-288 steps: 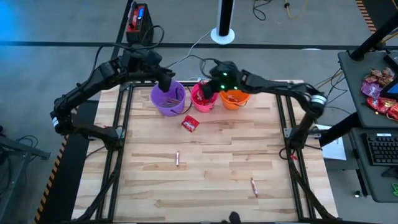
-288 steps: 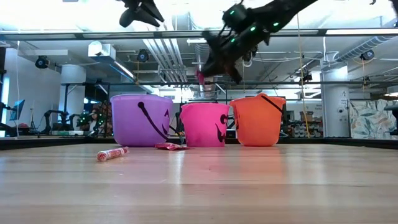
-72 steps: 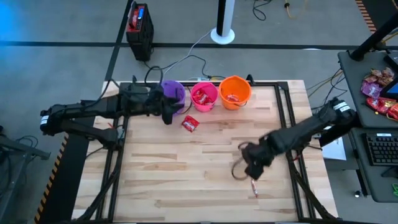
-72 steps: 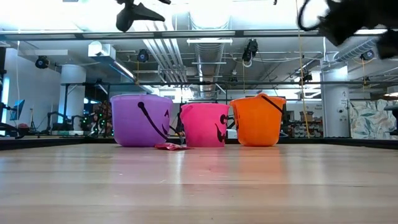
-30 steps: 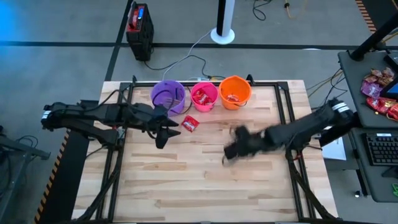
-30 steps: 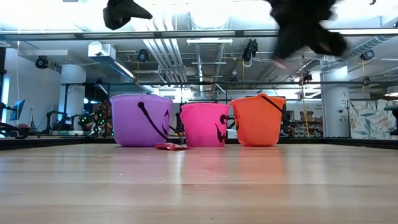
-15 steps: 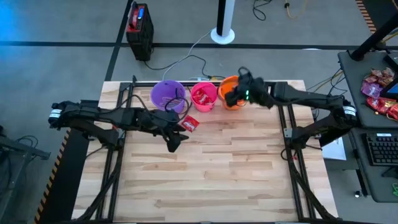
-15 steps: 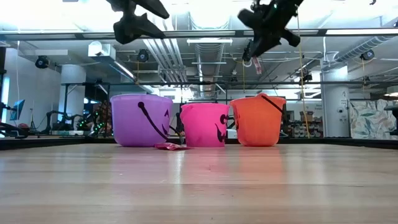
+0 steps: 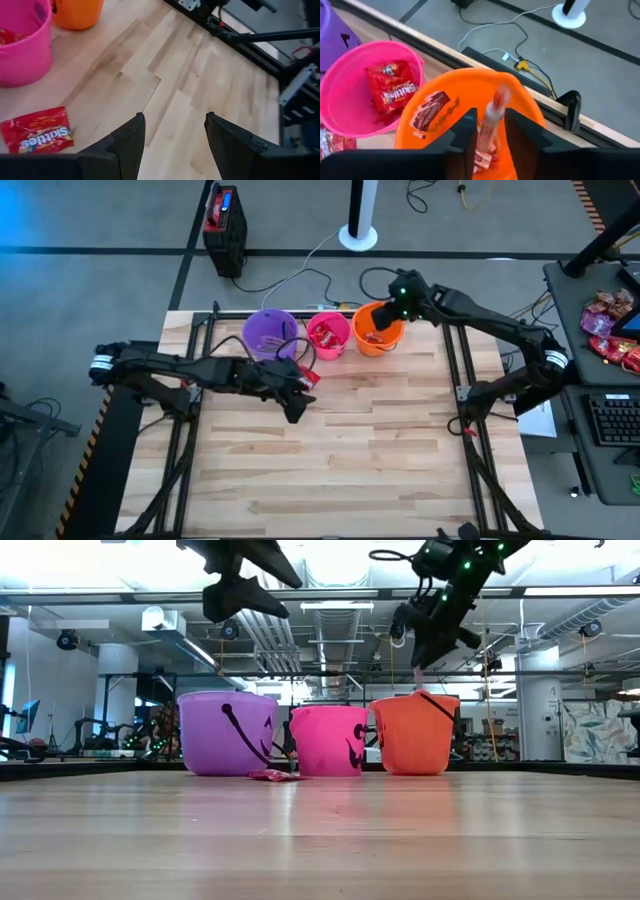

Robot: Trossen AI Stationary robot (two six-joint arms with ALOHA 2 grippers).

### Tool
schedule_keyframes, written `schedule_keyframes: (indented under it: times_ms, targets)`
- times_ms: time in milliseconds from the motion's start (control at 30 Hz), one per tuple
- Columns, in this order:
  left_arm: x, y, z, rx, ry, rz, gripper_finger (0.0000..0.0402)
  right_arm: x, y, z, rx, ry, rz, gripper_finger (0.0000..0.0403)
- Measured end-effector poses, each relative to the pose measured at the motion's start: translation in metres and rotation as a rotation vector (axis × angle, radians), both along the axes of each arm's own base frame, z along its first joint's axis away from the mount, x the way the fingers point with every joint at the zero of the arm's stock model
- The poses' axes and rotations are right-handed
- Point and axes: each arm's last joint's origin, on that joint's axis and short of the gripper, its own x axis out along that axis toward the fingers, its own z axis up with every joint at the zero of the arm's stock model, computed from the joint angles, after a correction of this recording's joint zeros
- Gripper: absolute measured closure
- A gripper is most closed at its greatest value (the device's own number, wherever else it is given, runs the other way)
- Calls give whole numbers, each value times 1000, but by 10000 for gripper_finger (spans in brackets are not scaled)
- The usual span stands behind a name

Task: Sort candy by brand, put in halloween buckets
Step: Put the transparent candy roll into the orange bucket, then put the red candy pack into the pink bucket

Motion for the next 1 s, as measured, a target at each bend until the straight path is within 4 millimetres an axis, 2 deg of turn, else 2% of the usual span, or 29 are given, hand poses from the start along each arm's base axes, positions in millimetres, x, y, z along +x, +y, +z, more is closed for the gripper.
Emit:
schedule_keyframes:
  times_ms: [167, 300, 400, 533, 733, 900, 1000]
  targets:
    - [18, 3, 10, 38, 67, 37, 211, 4, -11, -10, 28, 28, 60, 273]
    - [36, 7, 10, 78, 216, 36, 211, 7, -12, -12, 31, 17, 106, 256]
    - [49, 14, -8, 104, 368, 31, 211, 7, -11, -9, 19, 14, 129, 249]
    - [66, 22, -43, 150, 533, -7, 211, 5, -9, -6, 3, 16, 173, 246]
    - [81, 31, -89, 420, 710, -63, 211, 3, -6, -1, -6, 5, 221, 250]
    - [84, 46, -120, 336, 756, -114, 211, 3, -5, 0, -4, 3, 247, 246]
    - [86, 49, -130, 319, 777, -114, 211, 3, -5, -1, -9, 10, 256, 246]
